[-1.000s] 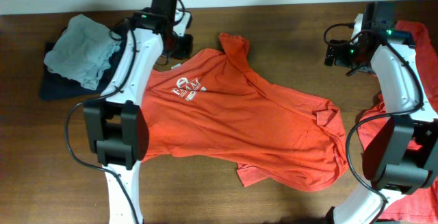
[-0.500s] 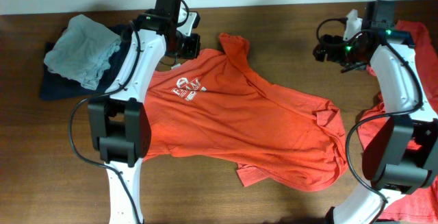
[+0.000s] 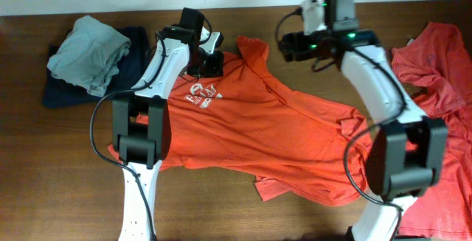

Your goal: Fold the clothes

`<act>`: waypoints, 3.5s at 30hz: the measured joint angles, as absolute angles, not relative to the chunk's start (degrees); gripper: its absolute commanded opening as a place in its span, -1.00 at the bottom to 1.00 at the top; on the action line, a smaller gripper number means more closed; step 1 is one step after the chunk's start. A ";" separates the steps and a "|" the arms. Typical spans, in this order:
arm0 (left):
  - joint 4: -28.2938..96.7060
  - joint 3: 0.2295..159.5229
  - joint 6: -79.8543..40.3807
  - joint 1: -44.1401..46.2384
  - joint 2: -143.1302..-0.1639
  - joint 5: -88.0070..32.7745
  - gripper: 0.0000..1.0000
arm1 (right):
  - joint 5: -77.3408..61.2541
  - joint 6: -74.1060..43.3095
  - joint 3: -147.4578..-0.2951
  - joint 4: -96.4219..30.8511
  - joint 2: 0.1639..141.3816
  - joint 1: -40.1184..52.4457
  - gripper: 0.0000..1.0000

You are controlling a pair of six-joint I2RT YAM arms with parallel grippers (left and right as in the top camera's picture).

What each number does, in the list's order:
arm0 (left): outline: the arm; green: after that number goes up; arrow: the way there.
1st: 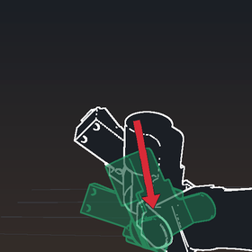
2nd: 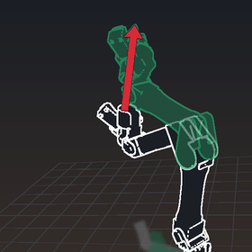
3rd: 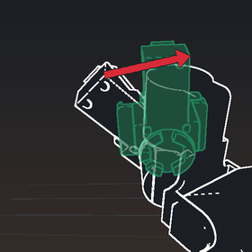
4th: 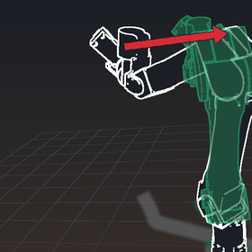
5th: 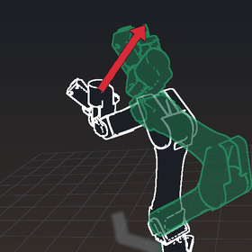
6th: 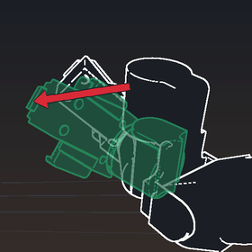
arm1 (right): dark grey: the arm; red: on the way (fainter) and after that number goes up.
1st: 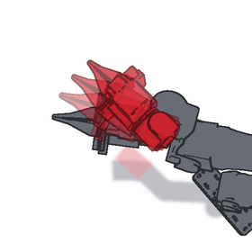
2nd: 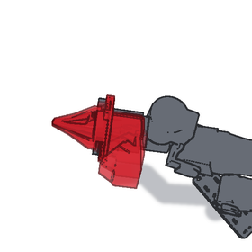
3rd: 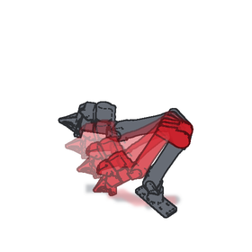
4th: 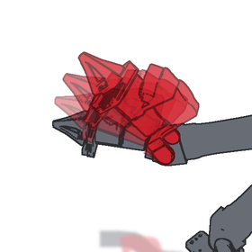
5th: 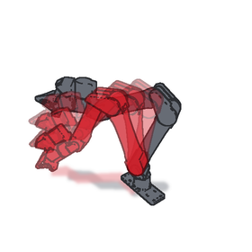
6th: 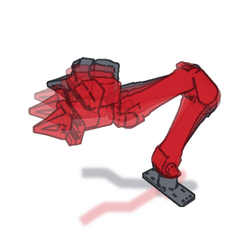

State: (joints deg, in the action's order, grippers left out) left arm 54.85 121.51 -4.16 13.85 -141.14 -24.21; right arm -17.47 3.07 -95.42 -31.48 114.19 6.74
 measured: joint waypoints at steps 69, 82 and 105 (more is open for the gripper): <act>54.72 123.70 -4.16 12.01 -141.25 -15.55 -0.80 | -20.36 1.78 -100.01 -10.94 131.81 -3.84 0.57; 49.71 136.70 6.57 16.71 -142.02 -15.57 -0.78 | -19.55 1.74 -104.90 -37.58 119.04 -6.57 0.97; 35.77 136.70 15.05 19.97 -153.84 -7.20 -0.16 | -19.51 1.74 -104.99 -48.69 118.69 -8.67 0.98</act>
State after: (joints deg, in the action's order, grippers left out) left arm 35.77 136.70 15.05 19.97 -153.84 -7.20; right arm -19.51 1.74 -104.99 -48.69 118.69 -8.67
